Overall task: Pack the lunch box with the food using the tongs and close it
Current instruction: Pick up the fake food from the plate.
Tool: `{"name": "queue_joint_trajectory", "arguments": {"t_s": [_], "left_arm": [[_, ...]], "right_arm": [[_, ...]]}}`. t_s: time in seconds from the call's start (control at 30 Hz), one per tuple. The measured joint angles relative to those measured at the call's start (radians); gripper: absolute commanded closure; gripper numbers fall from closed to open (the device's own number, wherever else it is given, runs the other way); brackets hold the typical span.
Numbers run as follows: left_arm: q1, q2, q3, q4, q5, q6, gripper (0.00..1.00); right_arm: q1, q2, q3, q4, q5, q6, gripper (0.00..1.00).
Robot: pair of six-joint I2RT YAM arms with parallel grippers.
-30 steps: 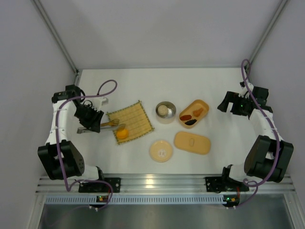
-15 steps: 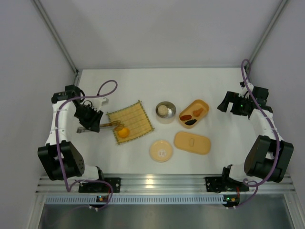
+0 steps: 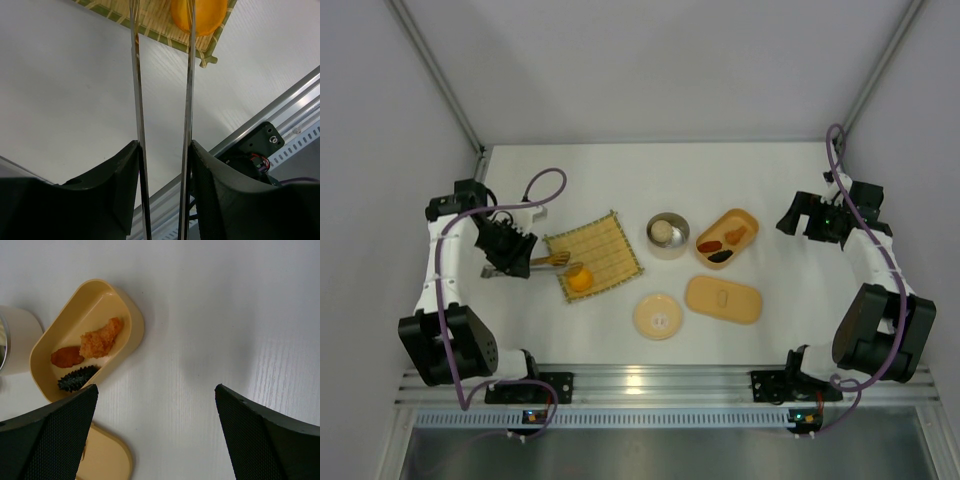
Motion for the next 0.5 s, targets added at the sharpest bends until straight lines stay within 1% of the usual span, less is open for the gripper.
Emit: {"name": "queue_joint_trajectory", "arguments": {"t_s": [0.33, 0.5], "left_arm": [[0.001, -0.014, -0.063, -0.001, 0.008, 0.007, 0.54], [0.002, -0.014, -0.068, -0.001, 0.020, 0.009, 0.59]], "right_arm": [[0.000, 0.000, 0.000, 0.000, 0.000, 0.000, 0.01], [0.000, 0.000, 0.000, 0.000, 0.000, 0.000, 0.01]]}}
